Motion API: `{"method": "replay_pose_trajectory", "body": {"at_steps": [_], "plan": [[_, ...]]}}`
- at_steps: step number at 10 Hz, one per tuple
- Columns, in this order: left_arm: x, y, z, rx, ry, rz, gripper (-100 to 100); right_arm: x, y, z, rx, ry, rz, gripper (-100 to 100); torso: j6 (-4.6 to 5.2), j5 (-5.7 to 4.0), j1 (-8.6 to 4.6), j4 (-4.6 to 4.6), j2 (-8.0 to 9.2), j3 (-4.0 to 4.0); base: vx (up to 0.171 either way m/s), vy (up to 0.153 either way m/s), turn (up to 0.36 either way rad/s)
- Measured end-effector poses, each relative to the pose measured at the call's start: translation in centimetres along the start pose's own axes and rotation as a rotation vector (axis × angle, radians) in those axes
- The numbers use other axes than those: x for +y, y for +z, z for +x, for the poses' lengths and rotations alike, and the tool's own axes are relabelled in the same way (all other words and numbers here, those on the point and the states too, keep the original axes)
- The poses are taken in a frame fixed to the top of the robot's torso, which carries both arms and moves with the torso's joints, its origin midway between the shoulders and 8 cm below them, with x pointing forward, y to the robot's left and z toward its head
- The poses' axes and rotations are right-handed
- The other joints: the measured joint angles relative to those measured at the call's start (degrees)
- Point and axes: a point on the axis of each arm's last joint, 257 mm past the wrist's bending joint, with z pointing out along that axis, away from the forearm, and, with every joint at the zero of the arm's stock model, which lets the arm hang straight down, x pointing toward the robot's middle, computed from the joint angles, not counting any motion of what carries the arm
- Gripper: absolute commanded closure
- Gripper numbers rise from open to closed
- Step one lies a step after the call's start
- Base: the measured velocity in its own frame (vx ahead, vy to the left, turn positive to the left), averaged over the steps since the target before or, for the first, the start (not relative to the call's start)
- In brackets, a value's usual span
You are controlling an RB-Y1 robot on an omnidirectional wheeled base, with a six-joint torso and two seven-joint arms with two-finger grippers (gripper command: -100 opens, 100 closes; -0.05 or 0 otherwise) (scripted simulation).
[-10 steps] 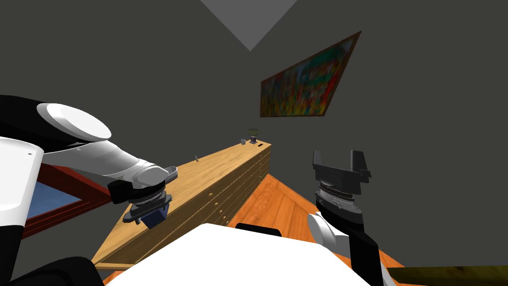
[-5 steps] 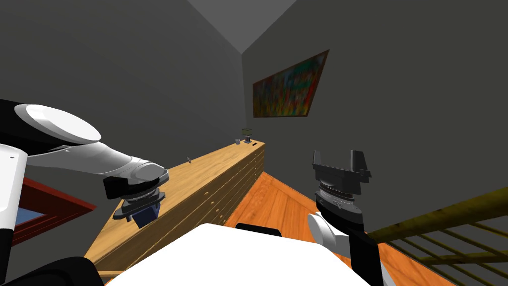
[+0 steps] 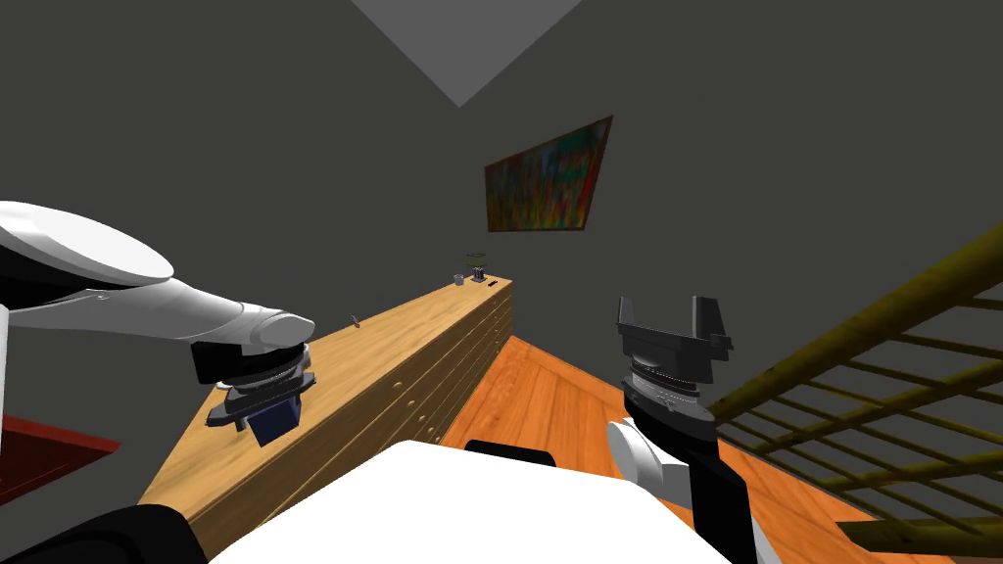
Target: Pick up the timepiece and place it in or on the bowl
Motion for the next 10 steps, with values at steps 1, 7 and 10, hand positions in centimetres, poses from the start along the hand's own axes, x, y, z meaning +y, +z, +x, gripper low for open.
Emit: {"method": "replay_pose_trajectory", "body": {"at_steps": [1,7,10], "plan": [[-0.4,-0.1,0.7,0.003,-0.016,0.000,100,0.0,0.0,0.0,0.000,0.000,0.000,0,0.04,0.01,0.06,0.01,0.00,0.00,-0.080,0.042,-0.247],[-2.3,-2.7,5.0,0.021,-0.127,-0.025,100,0.0,0.0,0.0,0.000,0.000,0.000,0,-0.07,0.14,0.60,0.09,0.12,0.11,-0.089,0.123,-0.190],[-2.9,-4.2,6.4,0.027,-0.178,-0.055,100,0.0,0.0,0.0,0.000,0.000,0.000,0,0.05,0.20,0.94,0.14,0.25,0.19,-0.122,0.232,-0.199]]}}
